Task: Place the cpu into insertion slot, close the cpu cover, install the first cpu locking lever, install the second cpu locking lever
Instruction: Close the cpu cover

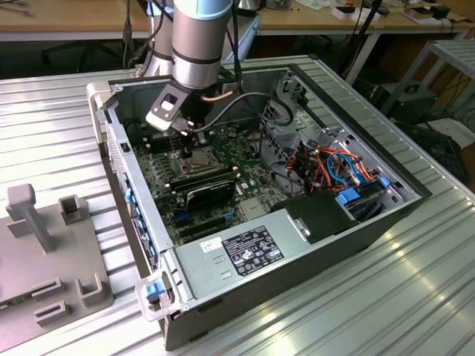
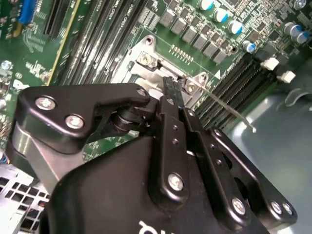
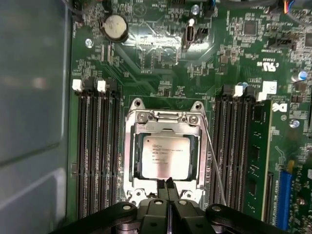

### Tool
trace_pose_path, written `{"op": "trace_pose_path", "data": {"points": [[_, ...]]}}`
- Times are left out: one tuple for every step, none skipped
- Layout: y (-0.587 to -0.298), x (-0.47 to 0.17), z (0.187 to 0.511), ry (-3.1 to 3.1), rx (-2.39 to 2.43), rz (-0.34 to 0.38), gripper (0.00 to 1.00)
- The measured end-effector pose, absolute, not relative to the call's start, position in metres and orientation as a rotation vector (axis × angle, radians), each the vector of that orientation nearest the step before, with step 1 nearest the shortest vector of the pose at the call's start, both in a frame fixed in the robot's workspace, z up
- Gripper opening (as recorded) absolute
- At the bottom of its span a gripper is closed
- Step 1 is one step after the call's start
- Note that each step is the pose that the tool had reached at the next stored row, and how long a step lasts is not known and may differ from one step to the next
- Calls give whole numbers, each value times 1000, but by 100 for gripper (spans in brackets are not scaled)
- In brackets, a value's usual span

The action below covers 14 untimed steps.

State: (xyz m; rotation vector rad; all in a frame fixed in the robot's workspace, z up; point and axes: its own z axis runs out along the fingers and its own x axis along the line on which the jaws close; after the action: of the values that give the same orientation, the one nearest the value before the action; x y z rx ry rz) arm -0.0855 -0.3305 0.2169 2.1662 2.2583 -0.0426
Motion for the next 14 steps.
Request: {"op": "trace_pose_path", "data": {"points": [[-331, -86, 215, 2258, 2166, -43, 11], [-331, -86, 212, 2259, 2166, -42, 11], [-331, -86, 212, 2259, 2166, -43, 11], [-331, -86, 212, 2259, 2166, -43, 11], [-331, -86, 212, 2259, 2166, -43, 11], [-331, -86, 214, 2259, 2166, -43, 11], [-331, -86, 216, 2259, 2166, -43, 11], [-331, -86, 221, 2259, 2166, -43, 11], [-331, -86, 225, 2259, 2166, -43, 11], [-330, -86, 225, 2259, 2166, -43, 11], [-330, -85, 225, 2259, 2166, -43, 11], [-330, -83, 225, 2259, 2166, -43, 11], [-330, -75, 225, 2259, 2166, -43, 11], [-329, -68, 225, 2259, 2166, -43, 11]]}}
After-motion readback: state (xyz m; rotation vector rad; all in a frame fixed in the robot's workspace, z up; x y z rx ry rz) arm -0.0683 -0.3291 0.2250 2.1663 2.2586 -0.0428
